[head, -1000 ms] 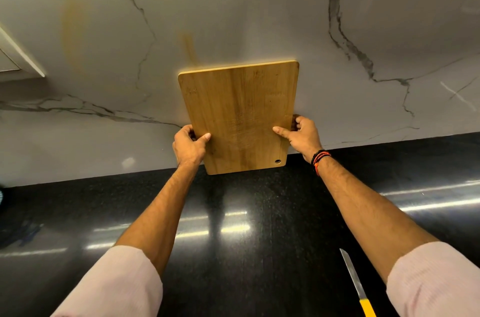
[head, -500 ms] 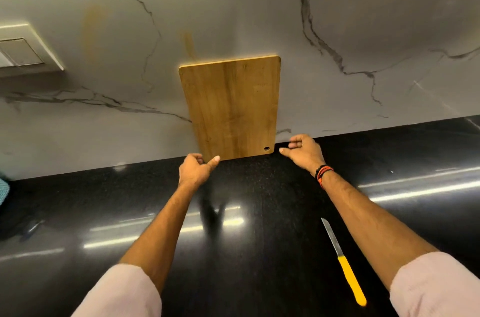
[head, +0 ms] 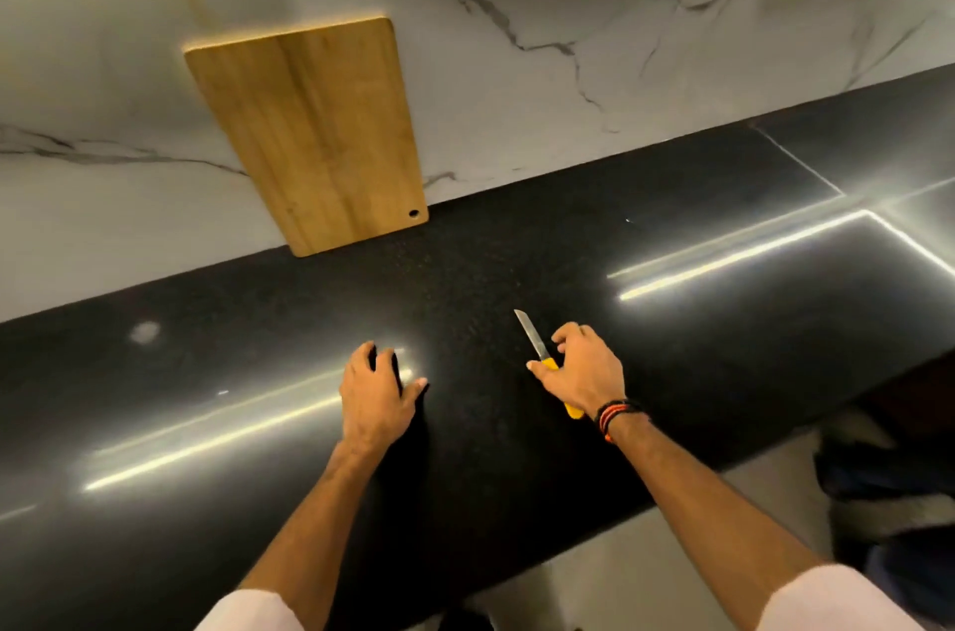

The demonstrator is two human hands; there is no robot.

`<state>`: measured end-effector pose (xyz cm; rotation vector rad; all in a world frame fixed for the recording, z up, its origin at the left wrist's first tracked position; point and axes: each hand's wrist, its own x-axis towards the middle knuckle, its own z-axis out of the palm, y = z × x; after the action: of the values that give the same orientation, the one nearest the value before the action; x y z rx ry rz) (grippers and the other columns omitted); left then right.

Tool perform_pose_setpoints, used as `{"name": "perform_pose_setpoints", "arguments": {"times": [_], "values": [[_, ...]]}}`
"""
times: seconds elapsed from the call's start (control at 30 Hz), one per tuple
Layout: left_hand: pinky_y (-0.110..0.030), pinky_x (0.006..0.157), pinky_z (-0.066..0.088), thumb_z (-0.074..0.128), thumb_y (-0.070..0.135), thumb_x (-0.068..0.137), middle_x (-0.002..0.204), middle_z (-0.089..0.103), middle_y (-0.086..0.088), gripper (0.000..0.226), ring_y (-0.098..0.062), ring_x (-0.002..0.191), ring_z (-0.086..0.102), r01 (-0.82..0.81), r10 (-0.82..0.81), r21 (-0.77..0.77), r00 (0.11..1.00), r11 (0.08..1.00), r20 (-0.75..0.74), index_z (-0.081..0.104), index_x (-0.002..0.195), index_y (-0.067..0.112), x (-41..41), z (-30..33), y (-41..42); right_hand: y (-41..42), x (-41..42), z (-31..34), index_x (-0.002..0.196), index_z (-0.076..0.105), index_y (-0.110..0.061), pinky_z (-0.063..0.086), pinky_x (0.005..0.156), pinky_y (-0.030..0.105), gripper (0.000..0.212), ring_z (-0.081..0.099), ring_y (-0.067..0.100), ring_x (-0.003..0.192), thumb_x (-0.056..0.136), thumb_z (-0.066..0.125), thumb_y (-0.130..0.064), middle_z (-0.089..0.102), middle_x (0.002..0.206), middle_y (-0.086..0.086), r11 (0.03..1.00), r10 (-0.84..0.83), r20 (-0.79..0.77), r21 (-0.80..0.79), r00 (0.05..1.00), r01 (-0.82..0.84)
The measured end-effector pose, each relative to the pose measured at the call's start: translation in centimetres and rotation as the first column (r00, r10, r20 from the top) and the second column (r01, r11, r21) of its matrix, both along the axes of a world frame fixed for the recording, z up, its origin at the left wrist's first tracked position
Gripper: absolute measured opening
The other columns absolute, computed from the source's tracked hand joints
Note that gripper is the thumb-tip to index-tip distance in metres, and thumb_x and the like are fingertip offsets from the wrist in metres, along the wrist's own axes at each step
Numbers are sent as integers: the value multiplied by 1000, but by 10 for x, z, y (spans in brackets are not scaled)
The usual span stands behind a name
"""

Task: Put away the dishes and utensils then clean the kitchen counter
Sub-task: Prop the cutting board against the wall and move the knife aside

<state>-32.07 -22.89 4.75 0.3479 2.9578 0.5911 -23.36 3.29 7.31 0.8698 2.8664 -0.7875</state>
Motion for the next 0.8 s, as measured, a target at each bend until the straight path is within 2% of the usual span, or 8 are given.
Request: {"name": "perform_pose_setpoints", "arguments": {"times": [0.07, 0.2, 0.33, 0.47, 0.53, 0.6, 0.7, 0.8], "values": [[-47, 108, 36, 73, 41, 84, 145, 41, -26, 61, -42, 134, 40, -28, 28, -22, 1000, 999, 10, 56, 127, 1, 17, -1, 6, 2, 15, -4, 116, 57, -22, 51, 88, 33, 55, 61, 18, 108, 74, 78, -51, 58, 115, -2, 1000, 4, -18, 1, 1000, -4], [-45, 112, 33, 70, 41, 86, 150, 38, -23, 62, -39, 138, 37, -65, 66, -36, 997, 997, 40, 53, 131, 2, 38, 2, 13, 6, 27, -6, 115, 59, -18, 51, 88, 34, 46, 62, 21, 106, 79, 80, -37, 63, 114, 3, 999, 30, -16, -42, 999, -30], [-44, 112, 34, 70, 41, 86, 152, 36, -19, 62, -35, 139, 36, -70, 76, -71, 993, 995, 91, 53, 132, 3, 37, 7, 13, 7, 22, -6, 109, 63, -17, 55, 87, 36, 40, 66, 23, 100, 77, 82, -28, 69, 105, 5, 973, -52, 3, -225, 999, 52], [-43, 105, 43, 72, 40, 85, 138, 51, -14, 49, -32, 129, 47, -99, 104, -52, 989, 994, 103, 62, 119, 7, 24, 8, 11, 9, 13, -7, 92, 70, -20, 57, 78, 34, 17, 68, 18, 90, 80, 77, -28, 70, 91, 0, 968, -40, 53, -246, 998, 52], [-42, 100, 45, 72, 39, 84, 126, 58, -13, 44, -32, 121, 52, -112, 114, -34, 991, 993, 76, 65, 114, 7, 14, 7, 8, 14, 6, -8, 87, 69, -23, 53, 72, 29, 12, 66, 15, 86, 82, 76, -31, 71, 87, -3, 959, -48, 49, -278, 998, 60], [-42, 99, 46, 73, 37, 84, 123, 59, -14, 43, -33, 119, 52, -119, 120, -19, 991, 993, 55, 66, 113, 7, -2, 6, 6, 16, -7, -9, 84, 68, -25, 52, 71, 29, 11, 66, 14, 84, 83, 75, -33, 71, 86, -5, 940, -74, 35, -332, 997, 82], [-43, 100, 44, 71, 38, 85, 129, 55, -15, 45, -35, 122, 50, -124, 124, -12, 991, 992, 47, 64, 115, 6, -25, 9, 8, 16, -34, -7, 83, 70, -25, 61, 69, 34, 9, 70, 14, 78, 82, 76, -31, 72, 80, -3, 861, -207, -20, -479, 978, 172], [-44, 101, 41, 70, 37, 86, 135, 50, -17, 49, -37, 124, 47, -102, 102, 0, 995, 995, 12, 61, 120, 3, -48, 13, 13, 14, -65, 3, 95, 72, -17, 56, 52, 22, 8, 67, 9, 67, 88, 71, -21, 69, 81, 0, 740, -341, -35, -626, 939, 246]]}}
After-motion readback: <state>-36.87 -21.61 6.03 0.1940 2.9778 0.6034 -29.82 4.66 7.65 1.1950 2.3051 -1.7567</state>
